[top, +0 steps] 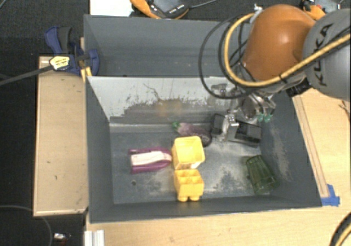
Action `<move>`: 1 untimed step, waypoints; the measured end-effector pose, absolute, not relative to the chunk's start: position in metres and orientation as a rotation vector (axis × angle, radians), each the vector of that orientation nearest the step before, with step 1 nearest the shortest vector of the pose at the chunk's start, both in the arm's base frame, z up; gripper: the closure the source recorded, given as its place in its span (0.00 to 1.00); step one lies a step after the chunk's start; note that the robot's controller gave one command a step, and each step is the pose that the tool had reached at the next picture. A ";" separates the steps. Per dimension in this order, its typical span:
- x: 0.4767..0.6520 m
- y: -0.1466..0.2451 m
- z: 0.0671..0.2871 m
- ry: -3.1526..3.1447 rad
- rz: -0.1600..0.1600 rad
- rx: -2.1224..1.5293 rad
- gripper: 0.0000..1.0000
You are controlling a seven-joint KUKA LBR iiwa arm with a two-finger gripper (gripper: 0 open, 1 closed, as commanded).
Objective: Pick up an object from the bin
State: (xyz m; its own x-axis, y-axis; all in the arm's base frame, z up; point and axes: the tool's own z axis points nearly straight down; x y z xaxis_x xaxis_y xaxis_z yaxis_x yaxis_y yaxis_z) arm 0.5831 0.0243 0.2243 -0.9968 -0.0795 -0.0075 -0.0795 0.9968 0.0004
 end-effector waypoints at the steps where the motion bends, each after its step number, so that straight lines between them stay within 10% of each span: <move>1: 0.552 0.039 0.307 3.126 0.004 -0.048 0.00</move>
Offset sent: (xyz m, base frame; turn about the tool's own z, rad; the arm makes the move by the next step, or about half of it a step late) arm -0.0637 0.0138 -0.0327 -0.0362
